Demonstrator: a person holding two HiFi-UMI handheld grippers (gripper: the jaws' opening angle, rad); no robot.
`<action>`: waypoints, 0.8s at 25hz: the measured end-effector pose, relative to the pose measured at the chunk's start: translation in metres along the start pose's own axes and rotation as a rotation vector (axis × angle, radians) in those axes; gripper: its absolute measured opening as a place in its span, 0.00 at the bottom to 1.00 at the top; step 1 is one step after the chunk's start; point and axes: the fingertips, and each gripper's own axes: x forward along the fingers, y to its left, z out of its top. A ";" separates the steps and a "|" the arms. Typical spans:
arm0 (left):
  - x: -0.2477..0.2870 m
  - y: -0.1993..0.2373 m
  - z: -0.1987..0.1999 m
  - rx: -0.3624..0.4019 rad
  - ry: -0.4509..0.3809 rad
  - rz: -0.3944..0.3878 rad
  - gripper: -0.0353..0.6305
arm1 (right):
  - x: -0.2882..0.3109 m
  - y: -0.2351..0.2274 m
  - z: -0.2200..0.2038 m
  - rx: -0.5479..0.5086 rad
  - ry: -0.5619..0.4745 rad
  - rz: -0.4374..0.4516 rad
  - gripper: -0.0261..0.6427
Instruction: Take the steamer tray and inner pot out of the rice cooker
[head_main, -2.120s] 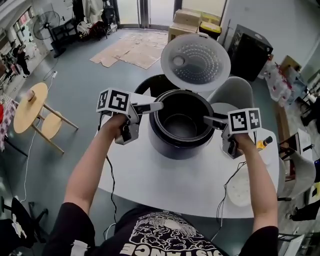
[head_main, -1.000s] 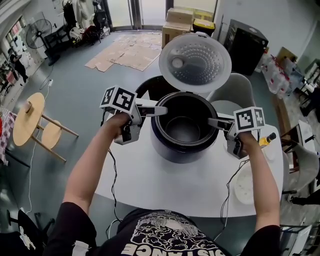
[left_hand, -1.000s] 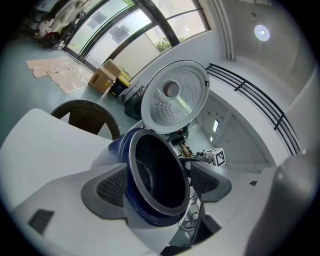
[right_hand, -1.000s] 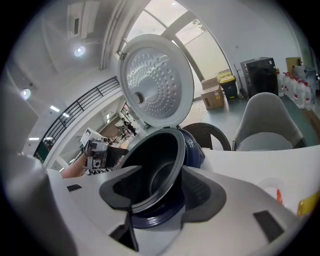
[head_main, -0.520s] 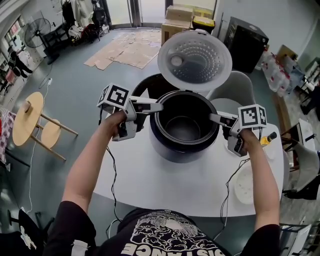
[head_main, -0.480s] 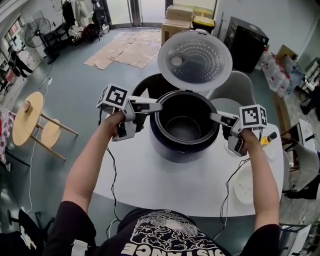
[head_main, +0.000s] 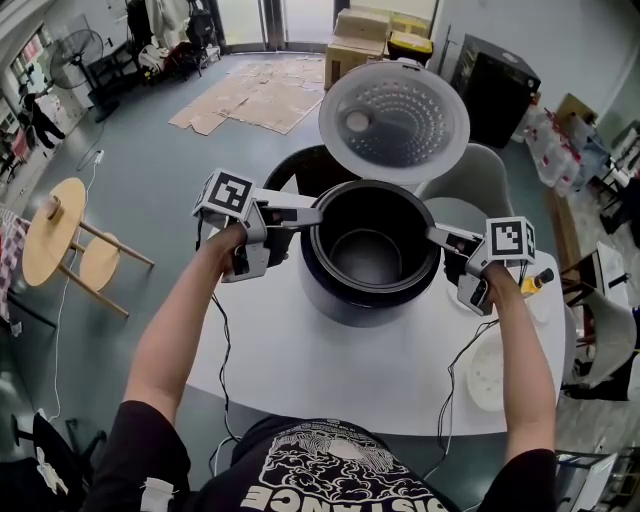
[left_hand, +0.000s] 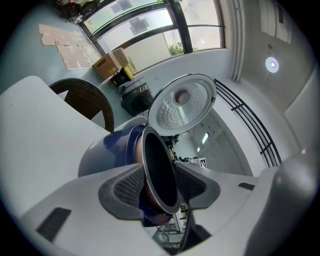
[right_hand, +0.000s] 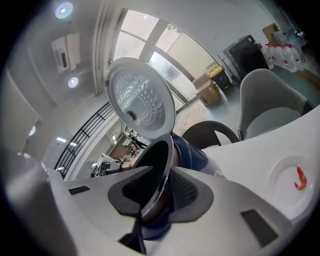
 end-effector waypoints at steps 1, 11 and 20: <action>-0.001 0.001 -0.001 0.011 0.003 0.006 0.36 | 0.000 -0.001 -0.001 0.002 -0.004 -0.005 0.19; 0.009 0.006 -0.004 0.095 0.020 0.125 0.12 | -0.001 -0.001 0.000 0.047 -0.039 -0.001 0.12; 0.011 0.004 0.000 0.058 -0.093 0.172 0.12 | -0.007 -0.004 0.001 0.055 -0.082 -0.082 0.12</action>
